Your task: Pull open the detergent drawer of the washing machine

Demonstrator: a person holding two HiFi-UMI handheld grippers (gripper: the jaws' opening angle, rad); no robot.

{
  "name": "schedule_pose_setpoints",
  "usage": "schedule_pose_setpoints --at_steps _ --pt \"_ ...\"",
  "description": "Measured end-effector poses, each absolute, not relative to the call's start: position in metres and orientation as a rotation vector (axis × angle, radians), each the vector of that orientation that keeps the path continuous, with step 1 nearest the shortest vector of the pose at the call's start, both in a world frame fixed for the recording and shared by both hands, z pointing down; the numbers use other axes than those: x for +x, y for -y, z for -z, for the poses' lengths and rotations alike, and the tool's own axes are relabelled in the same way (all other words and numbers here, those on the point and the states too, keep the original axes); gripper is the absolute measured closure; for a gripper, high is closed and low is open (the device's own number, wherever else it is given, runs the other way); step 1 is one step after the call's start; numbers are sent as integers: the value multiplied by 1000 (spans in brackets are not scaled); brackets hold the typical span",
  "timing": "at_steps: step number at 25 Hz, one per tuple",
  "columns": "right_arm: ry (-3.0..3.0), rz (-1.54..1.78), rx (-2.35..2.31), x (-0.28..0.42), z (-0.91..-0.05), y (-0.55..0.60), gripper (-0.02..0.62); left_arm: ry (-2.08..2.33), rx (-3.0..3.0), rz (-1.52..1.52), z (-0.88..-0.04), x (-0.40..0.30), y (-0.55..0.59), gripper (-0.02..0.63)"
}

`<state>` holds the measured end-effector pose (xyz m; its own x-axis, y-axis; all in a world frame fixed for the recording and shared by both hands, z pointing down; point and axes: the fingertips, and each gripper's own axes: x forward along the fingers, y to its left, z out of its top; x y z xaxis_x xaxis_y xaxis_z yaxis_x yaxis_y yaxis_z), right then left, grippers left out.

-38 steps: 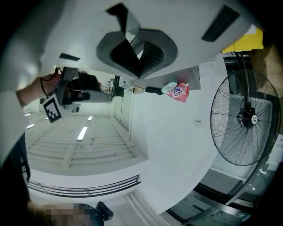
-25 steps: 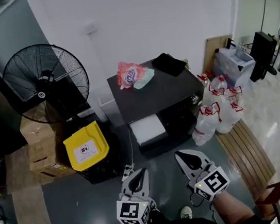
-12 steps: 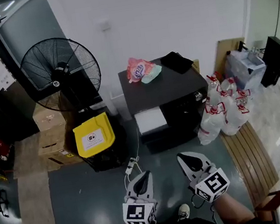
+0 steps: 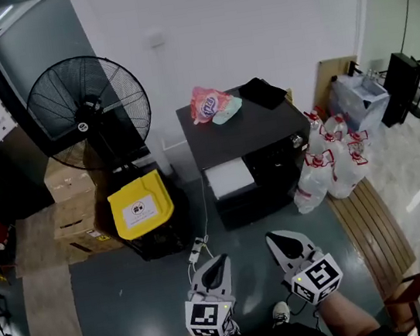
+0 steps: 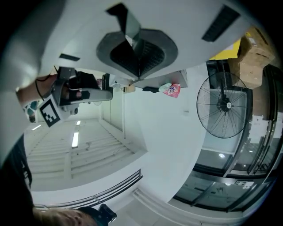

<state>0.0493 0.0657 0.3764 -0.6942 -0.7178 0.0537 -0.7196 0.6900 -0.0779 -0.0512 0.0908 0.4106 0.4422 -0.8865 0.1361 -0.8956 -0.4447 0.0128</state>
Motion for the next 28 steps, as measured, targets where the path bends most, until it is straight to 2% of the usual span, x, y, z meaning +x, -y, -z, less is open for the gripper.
schedule_pose_setpoints --at_steps 12,28 --pt "2770 -150 1356 31 -378 -78 591 1467 2648 -131 -411 -74 -92 600" --pt "2757 -166 1382 38 -380 -84 591 1422 2662 -142 -411 -62 -90 600"
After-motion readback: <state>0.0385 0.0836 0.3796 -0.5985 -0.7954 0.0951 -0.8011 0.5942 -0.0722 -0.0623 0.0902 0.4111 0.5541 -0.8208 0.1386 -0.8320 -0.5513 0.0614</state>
